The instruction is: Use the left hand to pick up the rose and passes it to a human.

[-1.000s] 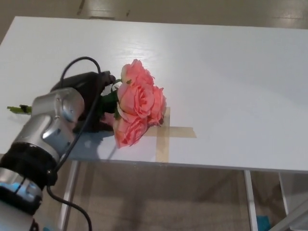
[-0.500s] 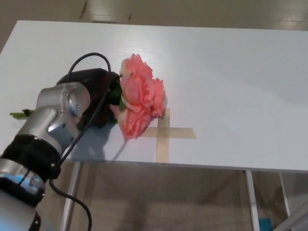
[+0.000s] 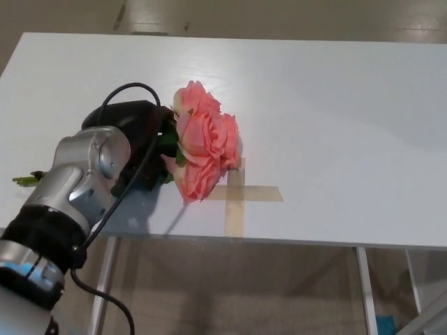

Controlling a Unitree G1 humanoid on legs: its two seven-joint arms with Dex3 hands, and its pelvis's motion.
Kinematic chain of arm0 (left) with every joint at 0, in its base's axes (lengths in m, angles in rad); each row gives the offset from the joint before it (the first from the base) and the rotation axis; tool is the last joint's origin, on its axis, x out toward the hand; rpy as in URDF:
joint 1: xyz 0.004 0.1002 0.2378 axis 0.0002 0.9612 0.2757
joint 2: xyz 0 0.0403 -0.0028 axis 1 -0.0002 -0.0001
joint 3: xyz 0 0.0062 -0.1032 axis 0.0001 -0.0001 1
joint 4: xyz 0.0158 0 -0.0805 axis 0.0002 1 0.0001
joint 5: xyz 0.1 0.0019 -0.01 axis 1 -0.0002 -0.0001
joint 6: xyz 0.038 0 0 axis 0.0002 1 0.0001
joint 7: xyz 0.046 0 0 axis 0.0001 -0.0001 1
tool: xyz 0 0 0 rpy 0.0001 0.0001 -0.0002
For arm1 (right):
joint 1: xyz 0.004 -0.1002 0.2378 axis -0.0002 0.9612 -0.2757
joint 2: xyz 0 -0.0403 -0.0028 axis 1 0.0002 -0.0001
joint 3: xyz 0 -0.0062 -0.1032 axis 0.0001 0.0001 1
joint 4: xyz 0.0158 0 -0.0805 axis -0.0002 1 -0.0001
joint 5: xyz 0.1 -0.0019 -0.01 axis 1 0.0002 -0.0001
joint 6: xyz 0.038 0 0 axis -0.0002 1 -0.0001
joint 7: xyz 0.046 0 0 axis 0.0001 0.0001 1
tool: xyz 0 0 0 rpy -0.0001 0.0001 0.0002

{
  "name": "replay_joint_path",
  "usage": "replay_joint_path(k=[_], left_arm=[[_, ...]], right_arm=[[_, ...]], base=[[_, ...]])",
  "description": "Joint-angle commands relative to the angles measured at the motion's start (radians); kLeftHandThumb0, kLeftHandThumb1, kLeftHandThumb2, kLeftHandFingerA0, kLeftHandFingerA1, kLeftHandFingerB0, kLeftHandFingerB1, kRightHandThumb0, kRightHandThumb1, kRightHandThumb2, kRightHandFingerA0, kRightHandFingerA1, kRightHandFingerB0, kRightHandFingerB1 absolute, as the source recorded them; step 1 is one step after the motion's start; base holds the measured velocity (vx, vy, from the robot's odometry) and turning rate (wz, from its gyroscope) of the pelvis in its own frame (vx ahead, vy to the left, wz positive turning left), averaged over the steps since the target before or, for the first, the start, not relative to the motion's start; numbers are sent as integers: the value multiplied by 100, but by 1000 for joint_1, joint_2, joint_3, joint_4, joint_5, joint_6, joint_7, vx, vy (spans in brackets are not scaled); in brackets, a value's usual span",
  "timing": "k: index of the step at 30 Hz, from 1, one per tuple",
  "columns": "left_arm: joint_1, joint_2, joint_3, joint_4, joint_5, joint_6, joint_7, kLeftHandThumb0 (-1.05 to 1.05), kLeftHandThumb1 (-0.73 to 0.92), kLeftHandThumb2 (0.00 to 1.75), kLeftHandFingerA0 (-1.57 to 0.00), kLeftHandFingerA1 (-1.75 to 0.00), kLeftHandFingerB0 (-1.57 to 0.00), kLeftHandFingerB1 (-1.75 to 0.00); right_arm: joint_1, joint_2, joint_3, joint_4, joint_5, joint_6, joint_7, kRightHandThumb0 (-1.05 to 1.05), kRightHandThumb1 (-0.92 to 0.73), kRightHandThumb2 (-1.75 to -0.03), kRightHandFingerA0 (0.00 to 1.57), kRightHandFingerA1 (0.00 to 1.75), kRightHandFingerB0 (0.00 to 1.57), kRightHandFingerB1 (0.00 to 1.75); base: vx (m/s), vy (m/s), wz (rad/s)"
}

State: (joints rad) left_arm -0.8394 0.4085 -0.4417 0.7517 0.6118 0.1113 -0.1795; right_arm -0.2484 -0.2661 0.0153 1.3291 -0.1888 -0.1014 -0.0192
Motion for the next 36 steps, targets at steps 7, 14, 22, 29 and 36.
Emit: replay_joint_path(k=[7, 14, 22, 29, 36], left_arm=[[3, -63, 176, -39, -102, -109, 164, -23, 79, 64, -65, -158, -83, -73], [-18, -137, 292, -113, -162, -109, 191, -26, 79, 66, -72, -147, -81, -54], [-27, -124, 294, -221, -160, -234, 233, -20, 79, 65, -85, -133, -78, -90], [-60, -190, 377, -262, -276, -180, 175, -19, 82, 64, -82, -147, -68, -116], [-88, -305, 559, -306, -524, -29, 88, -21, 84, 67, -82, -148, -72, -105]], right_arm=[[3, -5, -17, 3, 3, 7, -48, -35, -72, -62, 65, 42, 53, 38], [14, -5, -22, 4, 0, 4, -50, -35, -72, -62, 65, 42, 54, 39], [9, -12, -26, 5, 1, 5, -46, -35, -72, -62, 67, 43, 55, 39], [7, -12, -28, 6, 0, 5, -45, -35, -72, -62, 67, 43, 55, 39], [25, -9, -28, 8, 0, 0, -43, -35, -72, -62, 67, 43, 55, 39]], base=[[0, 0, 0], [0, 0, 0], [0, 0, 0], [0, 0, 0], [0, 0, 0]])
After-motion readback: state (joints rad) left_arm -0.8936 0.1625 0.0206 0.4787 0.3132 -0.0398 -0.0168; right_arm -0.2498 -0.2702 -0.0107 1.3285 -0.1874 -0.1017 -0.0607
